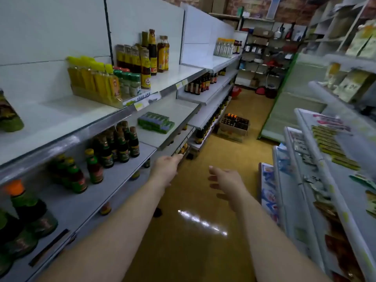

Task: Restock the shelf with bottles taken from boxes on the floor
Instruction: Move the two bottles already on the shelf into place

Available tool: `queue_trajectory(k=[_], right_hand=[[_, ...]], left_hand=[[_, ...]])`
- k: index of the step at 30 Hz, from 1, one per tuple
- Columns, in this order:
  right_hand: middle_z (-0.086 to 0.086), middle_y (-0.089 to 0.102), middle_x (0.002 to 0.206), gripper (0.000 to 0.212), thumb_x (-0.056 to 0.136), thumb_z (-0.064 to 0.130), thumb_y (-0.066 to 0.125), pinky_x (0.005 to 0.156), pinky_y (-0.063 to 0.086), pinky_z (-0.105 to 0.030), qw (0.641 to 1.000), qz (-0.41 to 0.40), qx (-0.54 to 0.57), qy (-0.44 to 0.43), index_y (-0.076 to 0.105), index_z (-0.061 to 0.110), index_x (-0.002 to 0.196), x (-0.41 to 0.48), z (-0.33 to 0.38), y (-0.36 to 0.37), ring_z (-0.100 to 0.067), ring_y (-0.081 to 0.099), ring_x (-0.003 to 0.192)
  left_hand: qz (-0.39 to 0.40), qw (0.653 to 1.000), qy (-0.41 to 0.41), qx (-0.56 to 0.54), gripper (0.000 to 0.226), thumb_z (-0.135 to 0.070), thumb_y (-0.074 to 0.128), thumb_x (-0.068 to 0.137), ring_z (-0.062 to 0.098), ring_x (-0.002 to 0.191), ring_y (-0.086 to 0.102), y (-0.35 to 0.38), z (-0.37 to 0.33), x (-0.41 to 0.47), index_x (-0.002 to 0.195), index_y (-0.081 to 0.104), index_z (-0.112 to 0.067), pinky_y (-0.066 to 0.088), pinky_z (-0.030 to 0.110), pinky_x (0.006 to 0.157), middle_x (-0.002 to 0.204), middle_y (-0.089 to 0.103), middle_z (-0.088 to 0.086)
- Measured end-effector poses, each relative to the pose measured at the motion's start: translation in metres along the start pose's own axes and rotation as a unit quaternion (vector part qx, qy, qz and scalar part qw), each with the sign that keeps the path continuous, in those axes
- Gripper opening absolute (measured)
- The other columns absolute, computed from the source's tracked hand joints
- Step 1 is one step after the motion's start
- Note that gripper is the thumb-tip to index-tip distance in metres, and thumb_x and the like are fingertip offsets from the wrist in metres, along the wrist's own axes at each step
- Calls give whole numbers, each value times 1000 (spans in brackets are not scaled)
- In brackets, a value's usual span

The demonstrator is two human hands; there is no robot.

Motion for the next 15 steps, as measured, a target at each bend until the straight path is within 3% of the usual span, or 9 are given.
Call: queue_trajectory(k=[3, 5, 7, 12, 15], right_hand=[[-1, 71, 110, 38, 99, 43, 63, 93, 53, -45, 1000, -5, -4, -6, 67, 14, 122, 18, 14, 10, -23, 67, 102], [-1, 71, 109, 35, 99, 43, 64, 96, 53, -48, 1000, 0, 0, -8, 66, 16, 120, 27, 23, 17, -22, 67, 101], [-1, 71, 109, 29, 99, 43, 63, 93, 54, -47, 1000, 3, -9, -23, 66, 19, 116, 38, 33, 23, -21, 67, 100], [-3, 71, 110, 25, 99, 41, 64, 77, 53, -37, 998, 26, -9, -49, 66, 19, 110, 67, 52, 24, -24, 68, 101], [-11, 72, 112, 23, 98, 41, 65, 85, 57, -44, 997, 43, -9, -55, 69, 20, 108, 89, 60, 18, -29, 68, 102]], left_hand=[[0, 1000, 4, -6, 31, -46, 59, 97, 21, 100, 61, -4, -7, 18, 106, 65, -17, 51, 51, 94, 107, 65, 3], [3, 1000, 4, -25, 31, -47, 59, 97, 21, 101, 61, -6, -11, 28, 110, 65, -19, 51, 55, 99, 109, 64, 1], [-10, 999, 9, -33, 31, -47, 60, 97, 23, 103, 62, -10, -16, 38, 115, 64, -22, 51, 55, 98, 110, 64, 0], [-37, 998, 18, -40, 21, -44, 63, 97, 24, 95, 63, -8, -29, 62, 84, 58, -28, 53, 48, 95, 92, 63, -3], [-56, 998, 12, -41, 17, -44, 63, 97, 20, 97, 64, 1, -34, 74, 96, 63, -27, 54, 46, 93, 100, 65, -2]])
Point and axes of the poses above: each hand's wrist, its own x-axis towards the middle knuckle, its own y-axis out of the palm, z = x × y, the point moved 7 cm from there along x, towards the middle knuckle
